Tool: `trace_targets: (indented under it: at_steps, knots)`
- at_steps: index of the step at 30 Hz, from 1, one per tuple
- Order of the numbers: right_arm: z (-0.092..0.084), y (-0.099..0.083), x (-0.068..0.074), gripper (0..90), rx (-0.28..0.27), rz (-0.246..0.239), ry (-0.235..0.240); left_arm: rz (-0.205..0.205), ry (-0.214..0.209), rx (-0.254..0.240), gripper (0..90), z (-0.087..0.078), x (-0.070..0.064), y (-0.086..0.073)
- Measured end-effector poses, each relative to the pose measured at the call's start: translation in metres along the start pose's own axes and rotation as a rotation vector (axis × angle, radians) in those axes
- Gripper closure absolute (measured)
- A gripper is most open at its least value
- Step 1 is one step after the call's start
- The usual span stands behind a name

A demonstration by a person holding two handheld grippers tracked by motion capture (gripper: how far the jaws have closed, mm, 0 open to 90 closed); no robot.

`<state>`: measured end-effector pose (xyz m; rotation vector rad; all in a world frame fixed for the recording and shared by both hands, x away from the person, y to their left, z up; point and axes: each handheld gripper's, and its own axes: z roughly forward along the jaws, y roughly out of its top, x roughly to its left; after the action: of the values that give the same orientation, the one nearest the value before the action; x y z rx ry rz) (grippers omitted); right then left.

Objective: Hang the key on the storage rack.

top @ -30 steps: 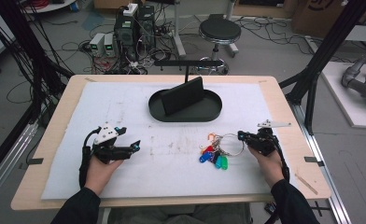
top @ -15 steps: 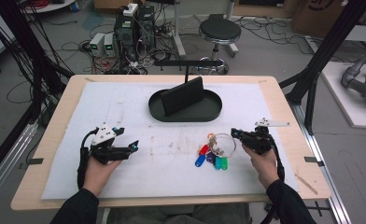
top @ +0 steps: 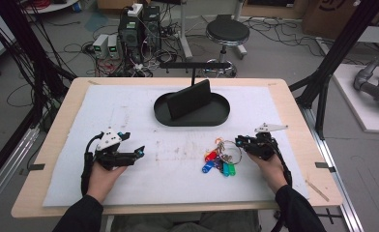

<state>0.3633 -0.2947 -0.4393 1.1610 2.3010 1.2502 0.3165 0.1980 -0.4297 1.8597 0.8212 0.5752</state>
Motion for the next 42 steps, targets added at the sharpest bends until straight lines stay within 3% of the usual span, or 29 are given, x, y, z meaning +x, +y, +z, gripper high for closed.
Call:
trace_targets:
  at_steps: [3,9,12,15,20,23,26,34,42]
  knots:
    - [0.008,0.001,0.002,67.7,0.044,-0.057,0.015,0.002,0.003,0.002,23.4,-0.002,0.001,-0.001]
    - [0.019,0.003,-0.001,66.0,0.099,-0.092,0.026,-0.009,0.012,0.002,23.5,-0.005,0.002,-0.004]
    - [0.024,0.003,0.001,69.3,0.140,-0.116,0.017,-0.011,0.015,0.002,23.5,-0.006,0.002,-0.005]
    - [0.023,0.004,0.001,78.8,0.144,-0.124,0.006,-0.010,0.018,0.002,23.5,-0.008,0.002,-0.005]
    - [0.021,0.006,0.000,85.9,0.152,-0.124,0.021,-0.009,0.023,-0.001,23.5,-0.010,0.003,-0.005]
    - [0.016,0.008,0.000,86.1,0.110,-0.117,0.027,-0.008,0.024,0.000,23.5,-0.010,0.003,-0.005]
    - [0.010,0.009,-0.001,86.4,0.076,-0.074,0.060,-0.009,0.020,0.000,23.5,-0.009,0.003,-0.005]
    - [-0.003,0.012,-0.003,86.9,-0.016,-0.023,0.142,-0.004,0.019,0.001,23.6,-0.008,0.003,-0.004]
    - [-0.013,0.016,0.002,87.3,-0.080,-0.037,0.152,-0.009,0.021,-0.003,23.5,-0.009,0.003,-0.004]
